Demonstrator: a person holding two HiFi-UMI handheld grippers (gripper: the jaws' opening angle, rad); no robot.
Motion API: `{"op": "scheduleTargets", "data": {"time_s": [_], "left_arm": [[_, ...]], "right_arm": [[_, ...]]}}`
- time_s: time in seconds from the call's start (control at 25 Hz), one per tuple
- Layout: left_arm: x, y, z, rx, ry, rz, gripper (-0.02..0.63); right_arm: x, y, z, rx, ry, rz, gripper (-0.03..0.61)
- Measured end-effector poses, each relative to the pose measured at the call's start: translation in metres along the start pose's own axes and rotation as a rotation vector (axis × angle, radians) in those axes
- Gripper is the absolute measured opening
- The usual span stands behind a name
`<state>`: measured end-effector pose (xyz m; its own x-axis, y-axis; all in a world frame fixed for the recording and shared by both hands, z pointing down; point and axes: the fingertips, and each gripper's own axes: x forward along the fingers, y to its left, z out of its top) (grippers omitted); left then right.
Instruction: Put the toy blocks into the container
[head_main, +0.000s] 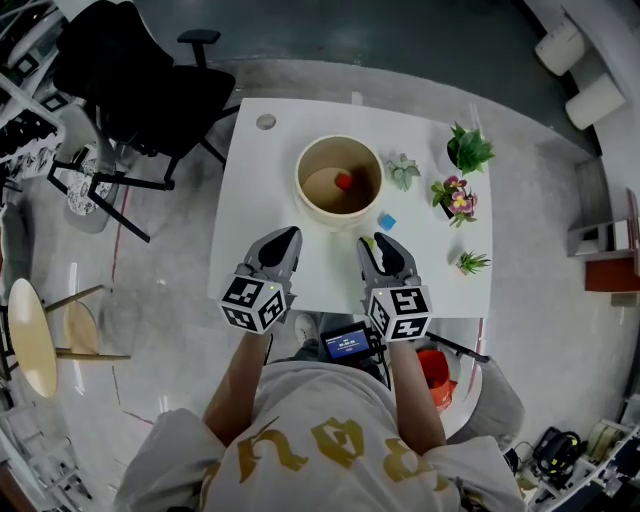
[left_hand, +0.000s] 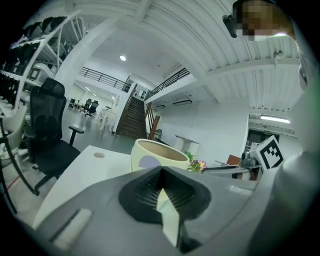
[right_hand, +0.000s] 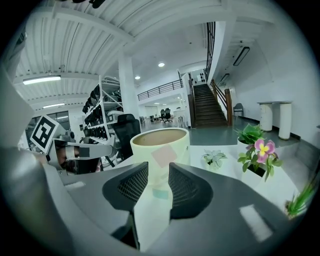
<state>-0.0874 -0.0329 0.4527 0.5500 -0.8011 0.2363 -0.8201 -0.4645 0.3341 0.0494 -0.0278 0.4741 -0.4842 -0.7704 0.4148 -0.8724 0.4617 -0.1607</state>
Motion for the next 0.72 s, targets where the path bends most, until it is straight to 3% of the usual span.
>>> {"op": "scheduleTargets", "data": {"time_s": [0.72], "left_arm": [[0.018, 0.011, -0.050, -0.027, 0.117, 0.012, 0.000]], "right_arm": [[0.020, -0.026, -0.067, -0.016, 0.178, -0.034, 0.163]]}}
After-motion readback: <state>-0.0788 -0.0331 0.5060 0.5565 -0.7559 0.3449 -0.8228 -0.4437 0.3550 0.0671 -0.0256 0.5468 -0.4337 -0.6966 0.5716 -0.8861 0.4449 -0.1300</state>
